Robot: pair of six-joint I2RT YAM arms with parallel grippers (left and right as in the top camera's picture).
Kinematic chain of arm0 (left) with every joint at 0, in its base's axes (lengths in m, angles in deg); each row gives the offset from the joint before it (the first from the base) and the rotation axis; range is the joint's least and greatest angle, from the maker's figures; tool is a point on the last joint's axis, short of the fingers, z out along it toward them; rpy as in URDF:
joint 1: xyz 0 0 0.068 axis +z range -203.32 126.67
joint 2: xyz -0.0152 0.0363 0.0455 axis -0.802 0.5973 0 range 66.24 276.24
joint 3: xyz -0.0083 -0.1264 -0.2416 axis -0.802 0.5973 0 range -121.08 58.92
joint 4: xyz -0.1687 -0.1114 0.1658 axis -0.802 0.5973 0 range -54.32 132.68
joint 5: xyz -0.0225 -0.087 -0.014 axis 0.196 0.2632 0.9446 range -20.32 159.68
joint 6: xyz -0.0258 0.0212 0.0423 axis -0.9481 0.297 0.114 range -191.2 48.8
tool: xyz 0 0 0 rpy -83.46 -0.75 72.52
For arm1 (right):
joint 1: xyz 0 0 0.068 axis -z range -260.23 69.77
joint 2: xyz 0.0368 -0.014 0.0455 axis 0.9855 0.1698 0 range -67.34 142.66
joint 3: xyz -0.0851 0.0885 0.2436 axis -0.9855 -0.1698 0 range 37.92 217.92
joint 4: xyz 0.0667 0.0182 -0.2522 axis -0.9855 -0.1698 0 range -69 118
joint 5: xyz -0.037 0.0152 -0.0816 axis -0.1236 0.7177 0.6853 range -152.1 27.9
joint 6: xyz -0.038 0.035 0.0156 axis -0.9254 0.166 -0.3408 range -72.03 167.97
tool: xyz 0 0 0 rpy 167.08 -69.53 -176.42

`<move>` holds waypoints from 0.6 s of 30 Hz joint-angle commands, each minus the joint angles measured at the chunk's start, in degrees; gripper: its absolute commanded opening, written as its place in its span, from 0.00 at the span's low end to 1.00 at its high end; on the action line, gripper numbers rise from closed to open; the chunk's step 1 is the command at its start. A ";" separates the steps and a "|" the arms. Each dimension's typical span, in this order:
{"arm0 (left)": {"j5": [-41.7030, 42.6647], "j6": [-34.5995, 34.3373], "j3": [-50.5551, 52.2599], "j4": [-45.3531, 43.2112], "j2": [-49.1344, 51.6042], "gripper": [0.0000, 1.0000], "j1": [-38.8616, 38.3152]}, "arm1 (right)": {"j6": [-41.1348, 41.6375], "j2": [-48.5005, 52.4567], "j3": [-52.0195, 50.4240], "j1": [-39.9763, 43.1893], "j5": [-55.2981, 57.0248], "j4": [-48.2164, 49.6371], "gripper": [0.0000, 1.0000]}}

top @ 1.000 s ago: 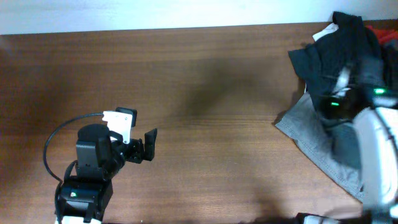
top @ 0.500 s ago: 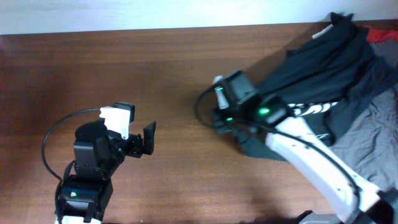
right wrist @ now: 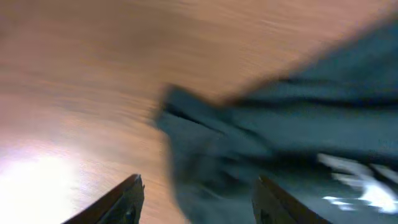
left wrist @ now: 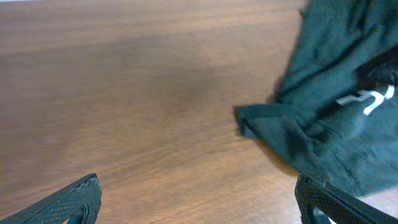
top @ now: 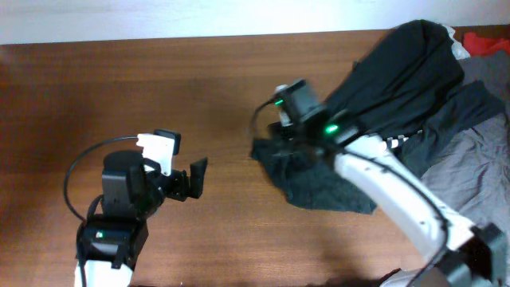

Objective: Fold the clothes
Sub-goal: 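Pull the black t-shirt left out of the pile with the right gripper, then grasp the t-shirt's near edge with the left gripper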

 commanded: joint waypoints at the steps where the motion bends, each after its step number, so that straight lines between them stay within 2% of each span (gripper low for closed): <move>1: 5.51 -0.61 -1.29 0.02 2.91 0.99 -1.44 | 0.44 -6.29 3.52 7.15 3.93 -4.76 0.61; 2: 5.64 -0.61 -1.29 0.00 4.11 0.99 -2.34 | 0.44 -7.45 3.54 9.44 3.91 -6.62 0.67; 5: 5.64 -0.63 -1.31 -0.24 8.96 0.99 -7.17 | 0.20 -10.71 3.54 17.25 3.93 -12.94 0.73; 12: 5.62 -6.75 -1.31 -3.67 18.93 0.99 -16.79 | 0.24 -11.82 3.52 31.08 3.91 -20.96 0.82; 14: 5.62 -9.68 -1.29 -4.76 21.92 0.99 -18.62 | 0.22 -11.82 3.52 34.86 3.91 -22.45 0.83; 18: 5.62 -20.41 -1.29 -6.25 27.63 0.99 -21.07 | -0.94 -11.82 3.52 40.76 3.89 -23.78 0.87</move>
